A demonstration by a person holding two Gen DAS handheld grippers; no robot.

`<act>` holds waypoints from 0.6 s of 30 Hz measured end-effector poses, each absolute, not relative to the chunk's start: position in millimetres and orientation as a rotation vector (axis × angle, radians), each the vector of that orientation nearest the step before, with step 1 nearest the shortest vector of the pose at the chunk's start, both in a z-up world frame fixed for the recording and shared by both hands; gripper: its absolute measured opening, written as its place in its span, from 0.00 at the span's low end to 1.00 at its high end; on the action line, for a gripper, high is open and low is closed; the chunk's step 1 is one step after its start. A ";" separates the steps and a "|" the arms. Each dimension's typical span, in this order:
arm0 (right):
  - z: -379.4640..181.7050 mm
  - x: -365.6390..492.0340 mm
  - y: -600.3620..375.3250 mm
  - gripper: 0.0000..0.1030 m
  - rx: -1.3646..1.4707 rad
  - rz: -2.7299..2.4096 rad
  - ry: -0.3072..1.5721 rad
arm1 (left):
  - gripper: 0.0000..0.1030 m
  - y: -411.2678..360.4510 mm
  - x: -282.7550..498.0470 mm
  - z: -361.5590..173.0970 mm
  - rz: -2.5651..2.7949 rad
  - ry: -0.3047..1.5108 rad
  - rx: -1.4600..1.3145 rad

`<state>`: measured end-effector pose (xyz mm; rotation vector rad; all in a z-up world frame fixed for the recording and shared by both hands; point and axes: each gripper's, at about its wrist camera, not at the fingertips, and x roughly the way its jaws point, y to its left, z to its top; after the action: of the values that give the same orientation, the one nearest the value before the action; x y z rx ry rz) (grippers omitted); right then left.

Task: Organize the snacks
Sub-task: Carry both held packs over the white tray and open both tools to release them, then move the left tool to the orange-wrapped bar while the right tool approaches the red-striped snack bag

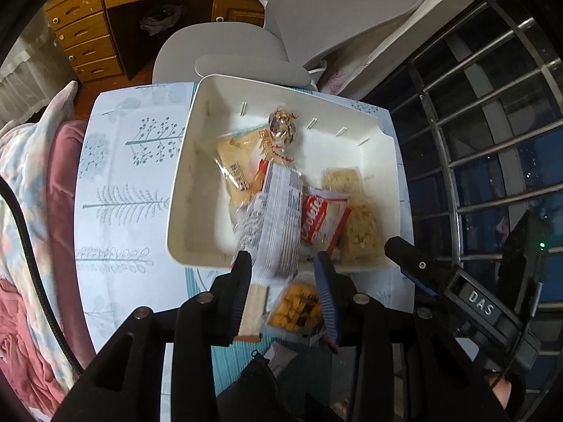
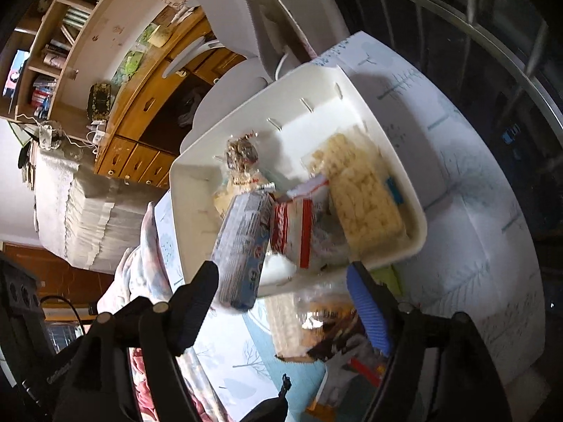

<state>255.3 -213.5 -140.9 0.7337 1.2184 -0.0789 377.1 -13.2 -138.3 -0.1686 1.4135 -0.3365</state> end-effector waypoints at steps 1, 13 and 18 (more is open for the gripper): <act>-140.0 249.1 -209.7 0.74 0.737 -0.085 1.215 | 0.36 -9.2 372.6 -136.8 -0.342 1.412 -0.169; -146.3 179.8 -160.4 0.74 0.730 -0.145 1.187 | 0.41 65.2 313.7 -143.9 -0.340 1.449 -0.141; -155.2 155.3 -134.2 0.74 0.644 -0.150 1.195 | 0.41 97.4 292.3 -157.6 -0.318 1.473 -0.121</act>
<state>155.3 -134.2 -155.2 0.6438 1.1949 -0.1505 292.3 97.4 -157.6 -0.1209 1.4734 -0.3185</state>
